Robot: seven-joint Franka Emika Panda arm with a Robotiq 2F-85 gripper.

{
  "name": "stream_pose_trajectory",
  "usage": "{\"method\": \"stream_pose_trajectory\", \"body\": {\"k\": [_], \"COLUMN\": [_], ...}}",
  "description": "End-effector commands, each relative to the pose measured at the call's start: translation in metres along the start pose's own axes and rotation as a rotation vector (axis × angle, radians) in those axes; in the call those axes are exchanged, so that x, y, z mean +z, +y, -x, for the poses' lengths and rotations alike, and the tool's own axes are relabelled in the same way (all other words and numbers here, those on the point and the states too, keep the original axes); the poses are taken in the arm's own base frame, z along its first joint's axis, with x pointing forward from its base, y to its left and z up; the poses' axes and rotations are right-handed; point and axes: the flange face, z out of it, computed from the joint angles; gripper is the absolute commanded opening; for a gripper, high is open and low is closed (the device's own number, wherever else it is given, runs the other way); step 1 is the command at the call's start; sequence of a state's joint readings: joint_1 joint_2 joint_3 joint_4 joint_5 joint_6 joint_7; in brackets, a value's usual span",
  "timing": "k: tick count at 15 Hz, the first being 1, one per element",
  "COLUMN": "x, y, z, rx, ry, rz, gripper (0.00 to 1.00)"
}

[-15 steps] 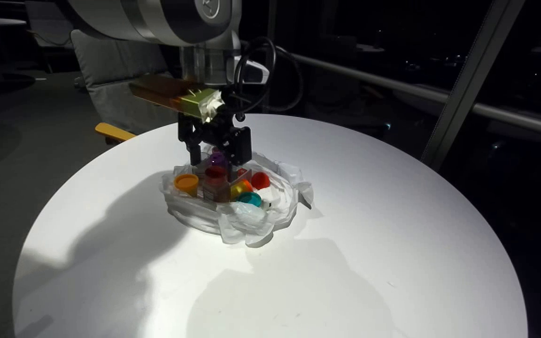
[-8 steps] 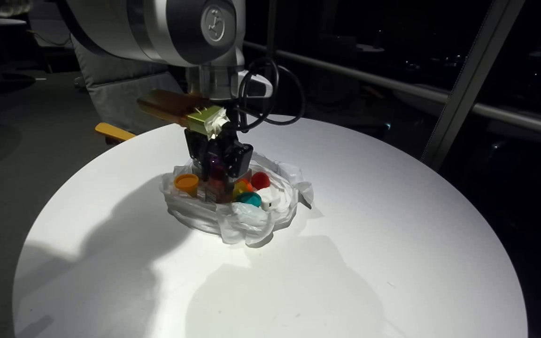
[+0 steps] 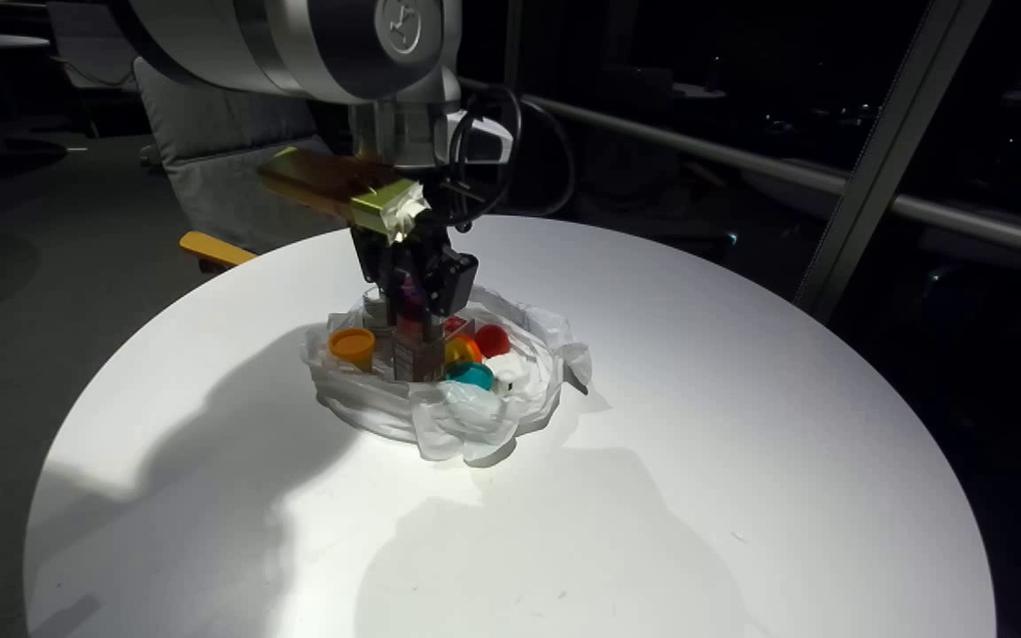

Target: Remove the things from the plastic bag and put them on the table

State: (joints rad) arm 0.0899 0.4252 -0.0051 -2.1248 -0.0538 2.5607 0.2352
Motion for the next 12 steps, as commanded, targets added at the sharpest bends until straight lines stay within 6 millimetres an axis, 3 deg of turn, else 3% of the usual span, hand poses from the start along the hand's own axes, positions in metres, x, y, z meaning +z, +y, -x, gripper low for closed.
{"method": "stream_pose_trajectory", "body": {"k": [1,4,6,9,12], "x": [-0.065,-0.098,-0.103,-0.086,-0.053], "y": [0.008,0.032,0.056,0.098,0.142], "z": [0.008,0.015,0.020,0.023,0.020], "rx": [0.098,0.206,0.269,0.364,0.457], "ry": [0.089,0.142,0.158,0.143,0.090], "rz": [0.004,0.020,0.031,0.031,0.067], "gripper": [0.25,0.25,0.25,0.25,0.25]}}
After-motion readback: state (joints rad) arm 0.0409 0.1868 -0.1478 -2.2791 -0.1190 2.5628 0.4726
